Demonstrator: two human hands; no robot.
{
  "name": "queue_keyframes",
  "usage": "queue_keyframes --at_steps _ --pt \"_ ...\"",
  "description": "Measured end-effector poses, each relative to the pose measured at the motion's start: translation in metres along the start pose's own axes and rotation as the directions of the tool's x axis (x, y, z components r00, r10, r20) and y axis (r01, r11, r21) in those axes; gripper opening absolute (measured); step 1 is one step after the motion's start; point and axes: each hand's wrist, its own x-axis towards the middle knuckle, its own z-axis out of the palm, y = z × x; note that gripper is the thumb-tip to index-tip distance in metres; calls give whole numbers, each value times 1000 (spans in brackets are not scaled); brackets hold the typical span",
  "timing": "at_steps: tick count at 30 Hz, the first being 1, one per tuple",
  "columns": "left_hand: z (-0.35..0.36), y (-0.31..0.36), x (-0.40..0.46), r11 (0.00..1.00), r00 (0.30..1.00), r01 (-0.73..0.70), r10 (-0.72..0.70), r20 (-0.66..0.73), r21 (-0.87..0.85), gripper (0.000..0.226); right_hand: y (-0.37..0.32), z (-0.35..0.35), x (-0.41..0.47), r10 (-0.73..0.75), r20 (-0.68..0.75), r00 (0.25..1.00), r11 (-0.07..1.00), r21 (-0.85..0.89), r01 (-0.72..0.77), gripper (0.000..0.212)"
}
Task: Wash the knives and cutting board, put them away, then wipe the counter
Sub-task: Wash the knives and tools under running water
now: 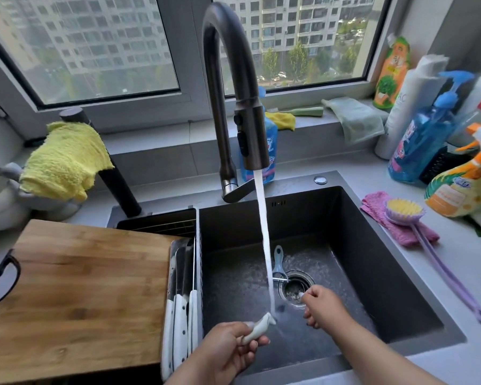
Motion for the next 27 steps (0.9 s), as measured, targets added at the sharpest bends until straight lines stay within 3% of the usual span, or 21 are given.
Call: queue_keyframes --at_steps 8,14,21,27 --pt "4 9 -1 994 997 -70 72 -25 85 20 -4 1 -2 16 9 1000 999 31 -17 16" --pt "6 19 -4 967 983 -155 172 -69 204 34 -3 1 0 29 18 999 998 49 -30 18" --pt "7 13 -4 812 916 -227 366 -166 538 28 -2 0 2 31 23 999 997 68 -33 16" --pt "4 6 -3 708 875 -192 438 -209 679 22 2 1 6 42 23 999 995 88 -44 19"
